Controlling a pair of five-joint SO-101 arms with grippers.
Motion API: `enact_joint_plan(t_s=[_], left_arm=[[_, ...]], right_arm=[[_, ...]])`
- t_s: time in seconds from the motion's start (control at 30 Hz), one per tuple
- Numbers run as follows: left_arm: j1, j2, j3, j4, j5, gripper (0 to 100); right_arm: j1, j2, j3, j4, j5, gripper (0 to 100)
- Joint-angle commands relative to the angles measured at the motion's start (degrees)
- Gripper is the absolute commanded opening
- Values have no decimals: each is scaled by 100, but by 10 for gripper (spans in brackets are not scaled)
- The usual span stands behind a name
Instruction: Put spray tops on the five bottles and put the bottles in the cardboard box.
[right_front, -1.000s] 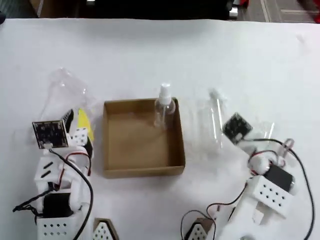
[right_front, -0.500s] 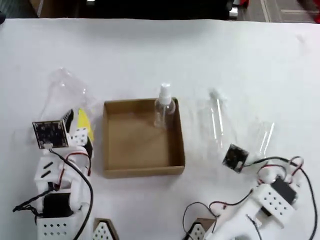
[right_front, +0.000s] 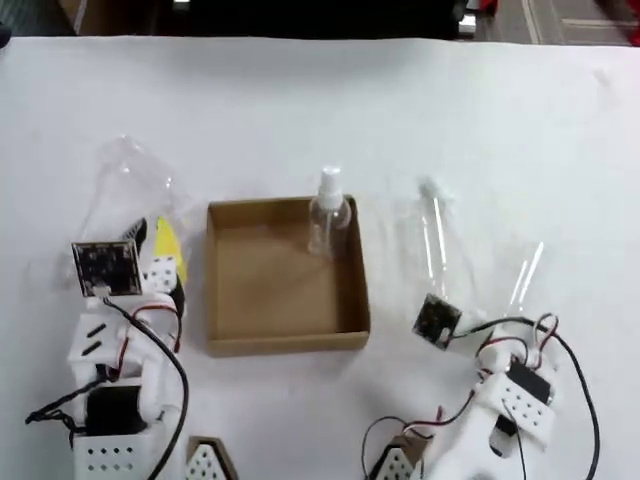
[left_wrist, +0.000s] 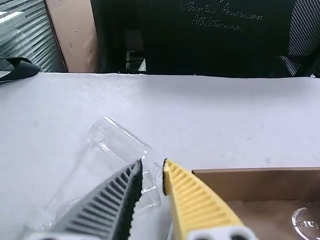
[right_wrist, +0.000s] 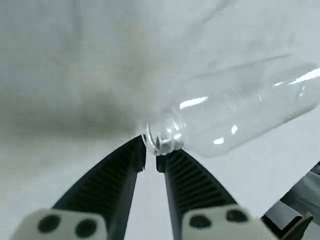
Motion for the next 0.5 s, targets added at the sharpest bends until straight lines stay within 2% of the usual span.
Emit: enact_joint_plan(t_s=[0.0, 0.1, 0.2, 0.33, 0.47], left_arm=[[4, -66, -193, -132, -62, 72], [4, -66, -193, -132, -62, 72], [4, -66, -185, -132, -62, 72], [13, -66, -185, -132, -62, 72], [198, -66, -141, -211, -70, 72]], right_arm=[[-576, -66, -44, -127, -985, 17], [-1121, -75, -105, -110, -1793, 17], [-1429, -84, -387, -101, -2927, 17], [-1341, -84, -976, -101, -3982, 17], [-1358, -84, -1415, -48, -4571, 17]])
